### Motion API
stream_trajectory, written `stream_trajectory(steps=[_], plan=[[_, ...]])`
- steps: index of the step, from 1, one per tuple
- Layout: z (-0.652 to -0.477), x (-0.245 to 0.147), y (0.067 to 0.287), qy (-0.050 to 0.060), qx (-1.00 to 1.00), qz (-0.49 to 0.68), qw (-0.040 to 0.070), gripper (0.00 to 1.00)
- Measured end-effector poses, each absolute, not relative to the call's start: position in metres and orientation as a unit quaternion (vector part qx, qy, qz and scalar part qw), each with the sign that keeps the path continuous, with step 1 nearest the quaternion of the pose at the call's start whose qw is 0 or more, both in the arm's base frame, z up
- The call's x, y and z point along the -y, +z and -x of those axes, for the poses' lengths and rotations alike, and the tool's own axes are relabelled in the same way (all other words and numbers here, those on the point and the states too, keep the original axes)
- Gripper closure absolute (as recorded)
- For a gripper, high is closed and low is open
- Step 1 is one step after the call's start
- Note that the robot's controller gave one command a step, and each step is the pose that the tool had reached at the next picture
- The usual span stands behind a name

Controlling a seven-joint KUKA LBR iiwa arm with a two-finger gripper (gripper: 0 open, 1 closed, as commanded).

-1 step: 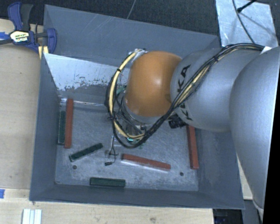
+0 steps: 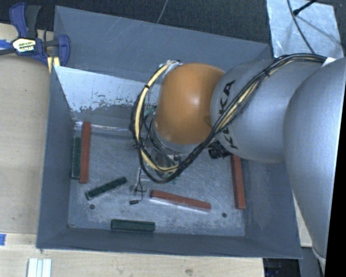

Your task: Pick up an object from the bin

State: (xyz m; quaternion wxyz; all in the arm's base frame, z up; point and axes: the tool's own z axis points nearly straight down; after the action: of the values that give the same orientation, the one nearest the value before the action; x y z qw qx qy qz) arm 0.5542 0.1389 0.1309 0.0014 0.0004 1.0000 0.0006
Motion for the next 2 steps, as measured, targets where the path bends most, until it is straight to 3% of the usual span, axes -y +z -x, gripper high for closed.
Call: stream_trajectory(steps=[2], plan=[[-0.520,-0.161,0.078,0.000,-0.998,-0.060,0.000,0.00]])
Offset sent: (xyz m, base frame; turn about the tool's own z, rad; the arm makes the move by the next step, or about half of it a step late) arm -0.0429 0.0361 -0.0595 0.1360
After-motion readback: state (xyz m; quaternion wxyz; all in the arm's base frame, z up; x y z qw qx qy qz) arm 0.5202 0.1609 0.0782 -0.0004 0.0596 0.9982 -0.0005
